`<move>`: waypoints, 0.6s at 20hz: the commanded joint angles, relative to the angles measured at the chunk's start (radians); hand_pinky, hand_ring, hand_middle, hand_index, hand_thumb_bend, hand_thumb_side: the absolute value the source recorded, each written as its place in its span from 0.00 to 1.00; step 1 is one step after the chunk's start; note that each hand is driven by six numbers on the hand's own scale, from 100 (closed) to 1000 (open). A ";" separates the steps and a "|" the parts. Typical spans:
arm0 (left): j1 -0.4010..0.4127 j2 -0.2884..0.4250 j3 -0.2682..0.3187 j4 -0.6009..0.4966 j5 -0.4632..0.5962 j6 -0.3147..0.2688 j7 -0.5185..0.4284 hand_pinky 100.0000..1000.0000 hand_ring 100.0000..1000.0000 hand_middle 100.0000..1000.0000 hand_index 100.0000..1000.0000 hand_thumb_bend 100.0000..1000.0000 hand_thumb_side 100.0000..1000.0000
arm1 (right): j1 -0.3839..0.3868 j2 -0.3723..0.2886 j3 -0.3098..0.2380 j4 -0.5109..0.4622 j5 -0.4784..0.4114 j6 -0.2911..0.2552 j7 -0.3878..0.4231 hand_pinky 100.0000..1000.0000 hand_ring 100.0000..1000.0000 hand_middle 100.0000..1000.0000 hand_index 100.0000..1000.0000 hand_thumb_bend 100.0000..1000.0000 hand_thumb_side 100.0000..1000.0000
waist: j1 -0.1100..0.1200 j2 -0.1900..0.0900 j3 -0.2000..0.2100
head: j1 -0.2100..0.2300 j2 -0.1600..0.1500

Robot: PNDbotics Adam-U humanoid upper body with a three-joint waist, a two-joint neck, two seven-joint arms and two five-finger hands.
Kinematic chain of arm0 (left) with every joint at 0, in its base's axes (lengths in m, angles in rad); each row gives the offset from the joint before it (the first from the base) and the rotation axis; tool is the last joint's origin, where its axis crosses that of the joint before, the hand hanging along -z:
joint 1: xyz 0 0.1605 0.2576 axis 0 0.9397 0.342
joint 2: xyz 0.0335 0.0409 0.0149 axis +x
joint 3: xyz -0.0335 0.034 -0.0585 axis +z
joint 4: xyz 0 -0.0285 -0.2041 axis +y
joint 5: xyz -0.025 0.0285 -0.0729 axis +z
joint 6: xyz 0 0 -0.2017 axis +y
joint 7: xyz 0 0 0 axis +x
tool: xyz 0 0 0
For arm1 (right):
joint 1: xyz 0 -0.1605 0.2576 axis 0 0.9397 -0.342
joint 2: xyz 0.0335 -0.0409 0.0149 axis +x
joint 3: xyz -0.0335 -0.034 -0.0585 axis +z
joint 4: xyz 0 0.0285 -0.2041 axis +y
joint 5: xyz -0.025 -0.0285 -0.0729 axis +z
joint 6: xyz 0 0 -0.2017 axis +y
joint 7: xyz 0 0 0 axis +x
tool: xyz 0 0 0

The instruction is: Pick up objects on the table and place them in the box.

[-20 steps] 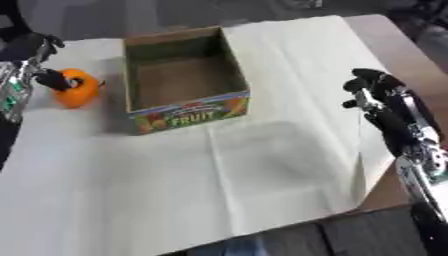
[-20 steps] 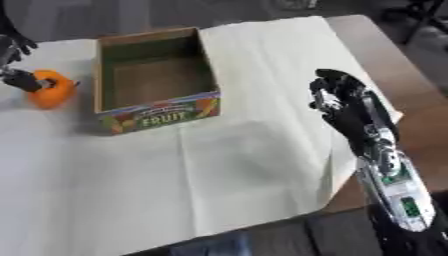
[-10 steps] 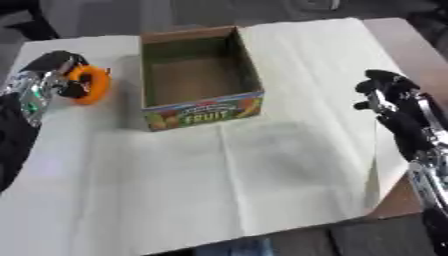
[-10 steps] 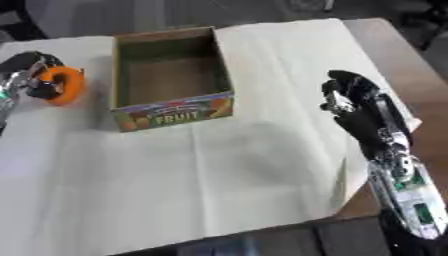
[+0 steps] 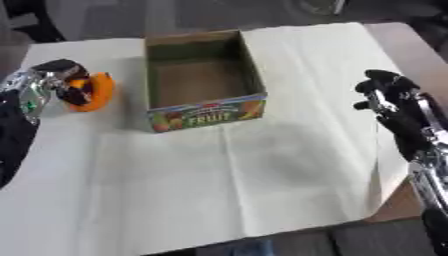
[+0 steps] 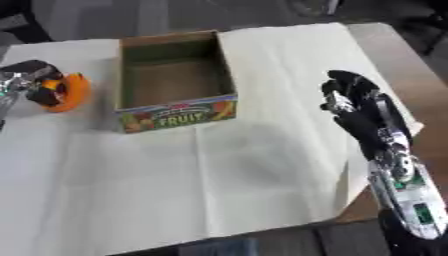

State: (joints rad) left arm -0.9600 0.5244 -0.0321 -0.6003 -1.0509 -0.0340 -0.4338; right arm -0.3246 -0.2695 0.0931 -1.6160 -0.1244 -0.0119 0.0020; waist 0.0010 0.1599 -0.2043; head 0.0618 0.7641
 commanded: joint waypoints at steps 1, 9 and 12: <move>-0.006 0.021 0.010 -0.071 -0.017 0.028 -0.013 0.14 0.04 0.03 0.24 0.08 0.12 | -0.009 -0.016 -0.008 -0.017 -0.003 -0.002 0.001 0.58 0.75 0.59 0.77 0.00 0.30 | -0.002 -0.013 0.001 | -0.005 0.006; -0.004 0.026 0.006 -0.203 0.035 0.101 0.111 0.08 0.00 0.00 0.16 0.00 0.12 | -0.006 -0.016 -0.009 -0.016 -0.004 -0.002 -0.001 0.58 0.75 0.59 0.77 0.00 0.30 | 0.002 -0.018 0.002 | -0.009 0.006; -0.009 0.026 -0.005 -0.205 0.064 0.098 0.150 0.08 0.00 0.00 0.15 0.00 0.12 | -0.006 -0.015 -0.009 -0.016 -0.005 -0.002 0.000 0.58 0.75 0.59 0.77 0.00 0.30 | 0.004 -0.021 0.001 | -0.010 0.006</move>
State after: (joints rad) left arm -0.9432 0.5231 -0.0346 -0.7808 -1.0012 0.0630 -0.3040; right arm -0.3224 -0.2694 0.0929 -1.6160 -0.1247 -0.0117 0.0023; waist 0.0048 0.1593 -0.2034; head 0.0539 0.7642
